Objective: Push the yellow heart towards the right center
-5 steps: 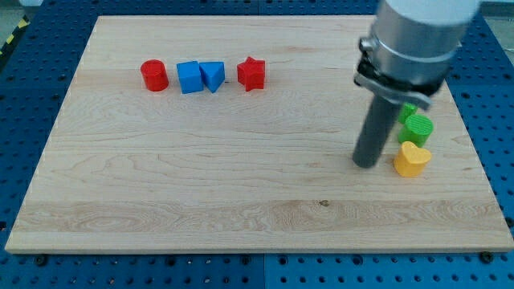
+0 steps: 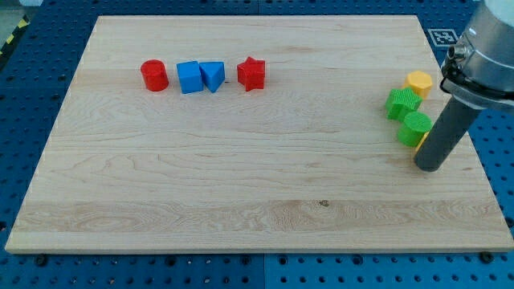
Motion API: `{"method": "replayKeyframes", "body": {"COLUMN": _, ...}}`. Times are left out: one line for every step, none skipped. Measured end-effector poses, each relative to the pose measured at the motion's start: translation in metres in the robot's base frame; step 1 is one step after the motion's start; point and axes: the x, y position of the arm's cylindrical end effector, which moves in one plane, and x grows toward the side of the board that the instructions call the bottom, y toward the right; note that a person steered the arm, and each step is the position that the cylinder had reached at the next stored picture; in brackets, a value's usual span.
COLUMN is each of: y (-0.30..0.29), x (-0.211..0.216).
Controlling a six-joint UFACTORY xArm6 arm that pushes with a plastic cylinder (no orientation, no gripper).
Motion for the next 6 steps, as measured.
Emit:
{"method": "replayKeyframes", "body": {"y": 0.007, "x": -0.012}}
{"method": "replayKeyframes", "body": {"y": 0.007, "x": -0.020}}
{"method": "replayKeyframes", "body": {"y": 0.007, "x": -0.023}}
{"method": "replayKeyframes", "body": {"y": 0.005, "x": -0.022}}
{"method": "replayKeyframes", "body": {"y": 0.004, "x": -0.019}}
{"method": "replayKeyframes", "body": {"y": 0.022, "x": 0.009}}
